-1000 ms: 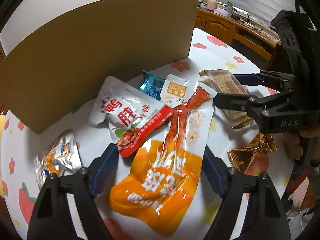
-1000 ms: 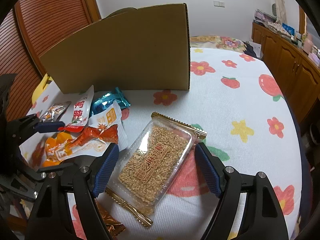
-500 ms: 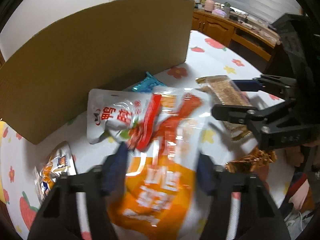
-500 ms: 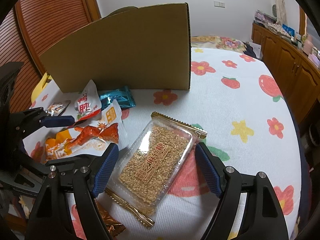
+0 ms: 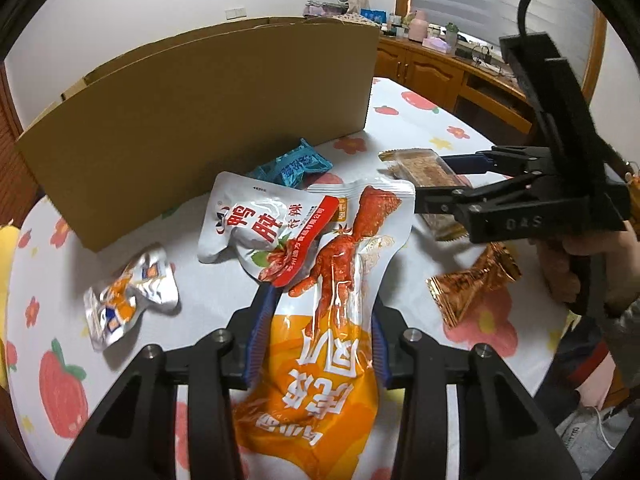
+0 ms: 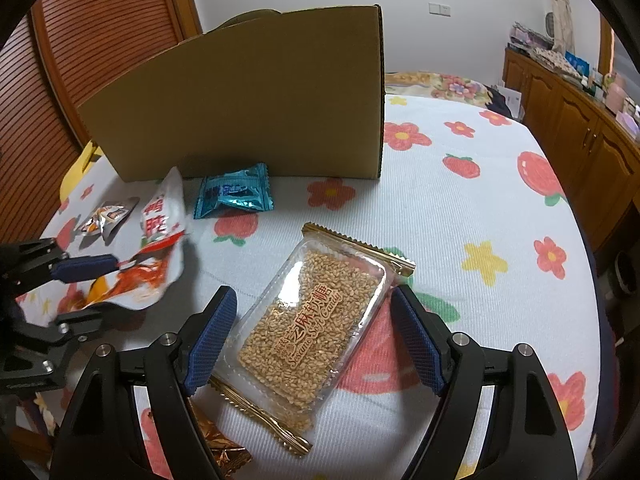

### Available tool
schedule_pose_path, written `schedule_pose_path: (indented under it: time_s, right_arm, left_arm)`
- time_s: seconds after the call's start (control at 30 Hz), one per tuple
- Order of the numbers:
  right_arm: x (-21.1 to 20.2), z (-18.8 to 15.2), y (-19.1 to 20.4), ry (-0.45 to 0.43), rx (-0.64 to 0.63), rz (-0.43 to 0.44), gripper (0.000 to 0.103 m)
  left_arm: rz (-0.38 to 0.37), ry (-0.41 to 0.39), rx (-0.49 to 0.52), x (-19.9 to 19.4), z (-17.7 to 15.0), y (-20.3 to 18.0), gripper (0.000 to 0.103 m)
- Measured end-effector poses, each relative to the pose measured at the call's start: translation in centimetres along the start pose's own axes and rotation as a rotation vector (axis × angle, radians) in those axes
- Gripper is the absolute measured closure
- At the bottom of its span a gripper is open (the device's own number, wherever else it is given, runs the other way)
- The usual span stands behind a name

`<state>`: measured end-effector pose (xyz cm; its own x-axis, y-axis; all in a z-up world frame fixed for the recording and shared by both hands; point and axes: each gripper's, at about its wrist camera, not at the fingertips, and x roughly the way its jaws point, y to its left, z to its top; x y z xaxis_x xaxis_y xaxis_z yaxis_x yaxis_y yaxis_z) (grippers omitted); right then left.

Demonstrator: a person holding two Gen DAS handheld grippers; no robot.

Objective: Organize snacks
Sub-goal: 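Grasp the orange chicken-feet pack with the left tool while the right tool grasps the sesame bar, then carry the chicken-feet pack and sesame bar over the box and release both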

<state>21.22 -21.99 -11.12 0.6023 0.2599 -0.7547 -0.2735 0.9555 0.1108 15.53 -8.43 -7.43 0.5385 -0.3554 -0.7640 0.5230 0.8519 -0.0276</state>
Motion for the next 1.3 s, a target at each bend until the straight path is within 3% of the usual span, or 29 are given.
schedule_pose_path:
  time_s: [0.17,0.33,0.77,0.87,1.03,1.3]
  right_arm:
    - [0.1,0.0,0.1,0.004,-0.009,-0.01,0.021]
    - [0.1,0.0,0.2,0.006,-0.015,-0.016,0.021]
    - [0.3,0.0,0.7,0.017,-0.037,-0.045,0.021]
    - [0.2,0.0,0.6,0.014,-0.03,-0.052,0.03]
    - [0.0,0.1,0.0,0.006,-0.023,-0.069,0.057]
    - [-1.0,0.1,-1.1,-0.016,-0.003,-0.056,0.06]
  left_arm:
    - [-0.062,0.001,-0.065,-1.0,-0.4,0.7,0.061]
    - [-0.067,-0.041,-0.104,-2.2,0.0,1.4,0.061]
    - [-0.077,-0.117,-0.101,-4.4,1.1,0.7,0.061]
    - [-0.072,-0.118,-0.1,-4.3,0.9,0.7,0.061]
    - [-0.075,-0.134,-0.116,-5.0,0.7,0.8,0.061]
    - [-0.055,-0.156,-0.122,-6.1,0.2,1.4,0.061]
